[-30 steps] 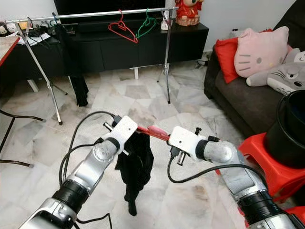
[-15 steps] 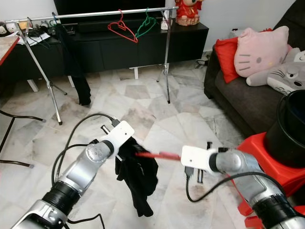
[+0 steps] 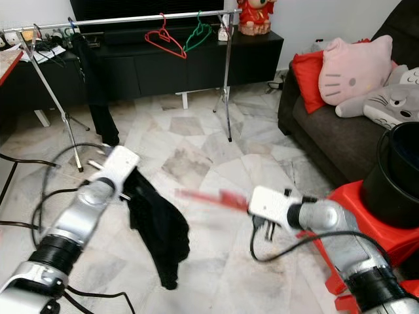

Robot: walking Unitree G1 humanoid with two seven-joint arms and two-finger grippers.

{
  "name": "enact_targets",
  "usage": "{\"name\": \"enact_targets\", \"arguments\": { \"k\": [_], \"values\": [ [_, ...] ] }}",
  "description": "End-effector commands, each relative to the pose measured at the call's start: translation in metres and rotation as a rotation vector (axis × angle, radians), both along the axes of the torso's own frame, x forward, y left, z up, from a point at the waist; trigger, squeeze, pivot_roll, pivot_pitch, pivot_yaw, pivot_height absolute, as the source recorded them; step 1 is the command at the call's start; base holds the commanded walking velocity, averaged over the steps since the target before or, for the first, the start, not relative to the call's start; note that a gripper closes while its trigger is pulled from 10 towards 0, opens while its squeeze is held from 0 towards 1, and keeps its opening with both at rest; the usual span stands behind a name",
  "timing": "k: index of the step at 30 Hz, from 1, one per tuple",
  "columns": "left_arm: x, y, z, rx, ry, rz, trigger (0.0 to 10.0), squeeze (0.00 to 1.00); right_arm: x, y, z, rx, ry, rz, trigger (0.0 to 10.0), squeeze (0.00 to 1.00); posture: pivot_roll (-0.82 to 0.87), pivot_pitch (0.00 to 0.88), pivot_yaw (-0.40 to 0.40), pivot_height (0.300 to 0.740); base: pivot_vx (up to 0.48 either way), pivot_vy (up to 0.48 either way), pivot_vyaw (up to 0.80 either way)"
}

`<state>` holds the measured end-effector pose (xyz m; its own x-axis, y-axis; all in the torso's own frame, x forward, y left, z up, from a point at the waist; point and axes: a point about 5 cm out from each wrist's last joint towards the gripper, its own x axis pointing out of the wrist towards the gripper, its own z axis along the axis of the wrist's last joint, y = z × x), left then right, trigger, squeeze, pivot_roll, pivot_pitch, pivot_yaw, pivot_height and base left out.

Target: Hang hanger

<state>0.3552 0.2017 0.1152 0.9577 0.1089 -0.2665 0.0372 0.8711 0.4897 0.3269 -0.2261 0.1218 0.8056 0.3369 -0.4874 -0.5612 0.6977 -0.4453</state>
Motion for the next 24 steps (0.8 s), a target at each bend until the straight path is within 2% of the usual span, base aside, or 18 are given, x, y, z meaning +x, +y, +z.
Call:
{"name": "enact_targets", "arguments": {
  "k": [1, 3, 5, 7, 8, 10, 12, 13, 14, 15, 17, 18, 20, 23, 24],
  "values": [
    [-0.004, 0.011, -0.01, -0.039, 0.008, 0.041, 10.0, 0.0, 0.004, -0.019, -0.011, 0.084, 0.009, -0.238, 10.0, 0.0, -0.06, 0.0, -0.025, 0.74, 0.0, 0.0, 0.0],
    [-0.007, 0.014, -0.018, -0.097, 0.018, 0.062, 10.0, 0.0, 0.006, -0.021, -0.019, 0.138, 0.009, -0.335, 10.0, 0.0, -0.06, 0.0, -0.02, 0.74, 0.0, 0.0, 0.0],
    [-0.009, 0.014, -0.026, -0.122, 0.008, 0.07, 10.0, 0.0, 0.007, -0.025, -0.031, 0.123, 0.006, -0.434, 10.0, 0.0, -0.07, 0.0, -0.017, 0.74, 0.0, 0.0, 0.0],
    [-0.011, 0.012, -0.035, -0.226, -0.012, 0.071, 10.0, 0.0, 0.006, -0.03, -0.048, 0.156, 0.003, -0.6, 10.0, 0.0, -0.07, 0.0, -0.017, 0.74, 0.0, 0.0, 0.0],
    [-0.011, 0.012, -0.035, -0.226, -0.012, 0.071, 10.0, 0.0, 0.006, -0.03, -0.048, 0.156, 0.003, -0.6, 10.0, 0.0, -0.07, 0.0, -0.017, 0.74, 0.0, 0.0, 0.0],
    [-0.01, 0.006, -0.033, -0.325, -0.074, 0.055, 10.0, 0.0, 0.001, -0.032, -0.063, 0.167, 0.014, -0.714, 10.0, 0.0, -0.07, 0.0, -0.017, 0.74, 0.0, 0.0, 0.0],
    [-0.008, 0.0, -0.027, -0.405, -0.137, 0.031, 10.0, 0.0, -0.006, -0.031, -0.076, 0.258, 0.046, -0.823, 10.0, 0.0, -0.07, 0.0, -0.017, 0.74, 0.0, 0.0, 0.0],
    [-0.007, -0.008, -0.017, -0.439, -0.208, -0.019, 10.0, 0.0, -0.014, -0.027, -0.09, 0.361, 0.096, -0.902, 10.0, 0.0, -0.06, 0.0, -0.018, 0.74, 0.0, 0.0, 0.0],
    [-0.007, -0.008, -0.017, -0.439, -0.208, -0.019, 10.0, 0.0, -0.014, -0.027, -0.09, 0.361, 0.096, -0.902, 10.0, 0.0, -0.06, 0.0, -0.018, 0.74, 0.0, 0.0, 0.0],
    [-0.006, -0.015, -0.008, -0.484, -0.27, -0.05, 10.0, 0.0, -0.025, -0.018, -0.107, 0.442, 0.182, -0.95, 10.0, 0.0, -0.06, 0.0, -0.018, 0.74, 0.0, 0.0, 0.0],
    [-0.006, -0.02, -0.001, -0.517, -0.321, -0.071, 10.0, 0.0, -0.037, -0.007, -0.124, 0.432, 0.274, -0.953, 10.0, 0.0, -0.06, 0.0, -0.018, 0.74, 0.0, 0.0, 0.0],
    [-0.008, -0.025, 0.005, -0.504, -0.37, -0.11, 10.0, 0.0, -0.05, -0.001, -0.138, 0.402, 0.354, -0.966, 10.0, 0.0, -0.04, 0.0, -0.017, 0.74, 0.0, 0.0, 0.0],
    [-0.009, -0.028, 0.009, -0.501, -0.4, -0.135, 10.0, 0.0, -0.058, 0.002, -0.146, 0.385, 0.385, -0.979, 10.0, 0.0, -0.04, 0.0, -0.018, 0.74, 0.0, 0.0, 0.0],
    [-0.011, -0.034, 0.016, -0.519, -0.439, -0.166, 10.0, 0.0, -0.079, 0.004, -0.163, 0.344, 0.462, -1.043, 10.0, 0.0, -0.04, 0.0, -0.02, 0.74, 0.0, 0.0, 0.0],
    [-0.012, -0.038, 0.019, -0.513, -0.447, -0.188, 10.0, 0.0, -0.084, 0.005, -0.167, 0.303, 0.491, -1.026, 10.0, 0.0, -0.03, 0.0, -0.026, 0.74, 0.0, 0.0, 0.0]
  ]
}}
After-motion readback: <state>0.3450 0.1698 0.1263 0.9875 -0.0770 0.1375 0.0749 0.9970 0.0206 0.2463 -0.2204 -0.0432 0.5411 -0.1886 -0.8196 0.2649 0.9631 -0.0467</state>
